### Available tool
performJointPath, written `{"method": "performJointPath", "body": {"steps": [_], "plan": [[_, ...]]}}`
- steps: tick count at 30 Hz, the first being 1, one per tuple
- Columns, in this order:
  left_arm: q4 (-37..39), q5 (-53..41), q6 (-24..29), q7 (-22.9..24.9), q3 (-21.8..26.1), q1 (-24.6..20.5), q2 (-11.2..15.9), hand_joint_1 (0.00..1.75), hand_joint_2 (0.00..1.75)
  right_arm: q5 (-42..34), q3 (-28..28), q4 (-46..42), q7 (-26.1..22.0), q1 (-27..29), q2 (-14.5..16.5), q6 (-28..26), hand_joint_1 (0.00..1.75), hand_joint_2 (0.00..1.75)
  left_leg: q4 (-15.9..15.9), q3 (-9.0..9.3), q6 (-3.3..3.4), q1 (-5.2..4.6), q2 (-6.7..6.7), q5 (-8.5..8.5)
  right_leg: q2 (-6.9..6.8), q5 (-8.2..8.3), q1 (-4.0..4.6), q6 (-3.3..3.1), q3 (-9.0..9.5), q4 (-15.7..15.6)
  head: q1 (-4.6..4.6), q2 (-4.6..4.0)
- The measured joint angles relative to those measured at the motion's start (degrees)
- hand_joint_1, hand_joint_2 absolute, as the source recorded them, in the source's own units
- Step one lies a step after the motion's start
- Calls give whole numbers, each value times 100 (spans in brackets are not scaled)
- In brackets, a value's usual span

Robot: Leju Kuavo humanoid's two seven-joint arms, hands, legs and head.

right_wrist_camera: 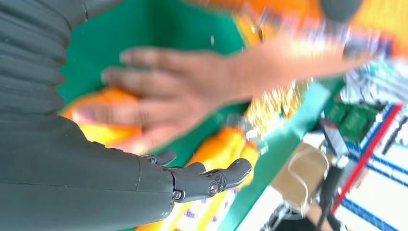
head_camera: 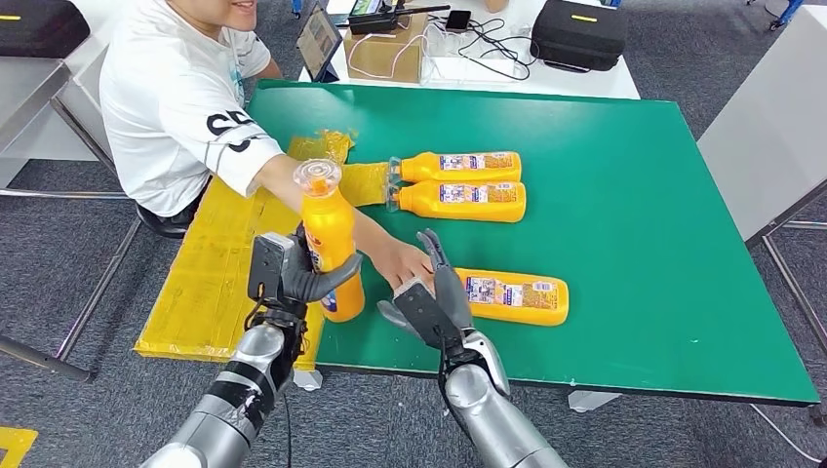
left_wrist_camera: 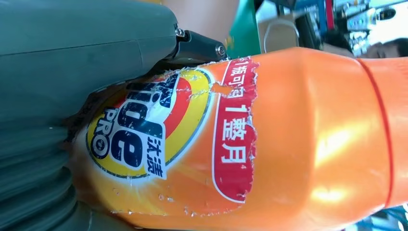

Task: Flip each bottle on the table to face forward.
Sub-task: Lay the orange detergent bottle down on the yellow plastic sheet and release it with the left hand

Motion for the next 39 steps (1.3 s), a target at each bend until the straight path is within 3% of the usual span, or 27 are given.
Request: {"method": "performJointPath", "body": {"steps": [10,14,25,32,39], "plan": [[96,-1259,880,69,450,-74,618,175,175,-514,-599,-1211,-187,424,-210,-103,0,175,0,-5,-1,0,3,-1,1,-1,0,-1,-8,1,-1,1],[254,-2282,1412,206,588,-199,886,175,175,-695,-830,-1566,-232,539,-272,-40,0,175,0,-7,-1,2,2,0,1,0,2,-1,-10,1,2,1],[1759,-4763,1997,672,498,-999,1542,175,175,-851,-1207,-1718,-299,570,-426,203,0,175,0,-7,-4,2,4,5,2,2,1,-1,-9,2,1,1],[2413,-5782,1727,1193,79,-1255,1873,175,175,-817,-1277,-1636,-304,462,-497,338,0,175,-1,-7,-6,4,6,3,2,2,2,-2,-9,4,1,1],[2706,-6067,1368,1268,-127,-1397,2090,175,175,-729,-1277,-1473,-302,332,-499,397,0,175,-1,-2,-9,4,5,5,2,2,2,-2,-9,13,0,0]]}}
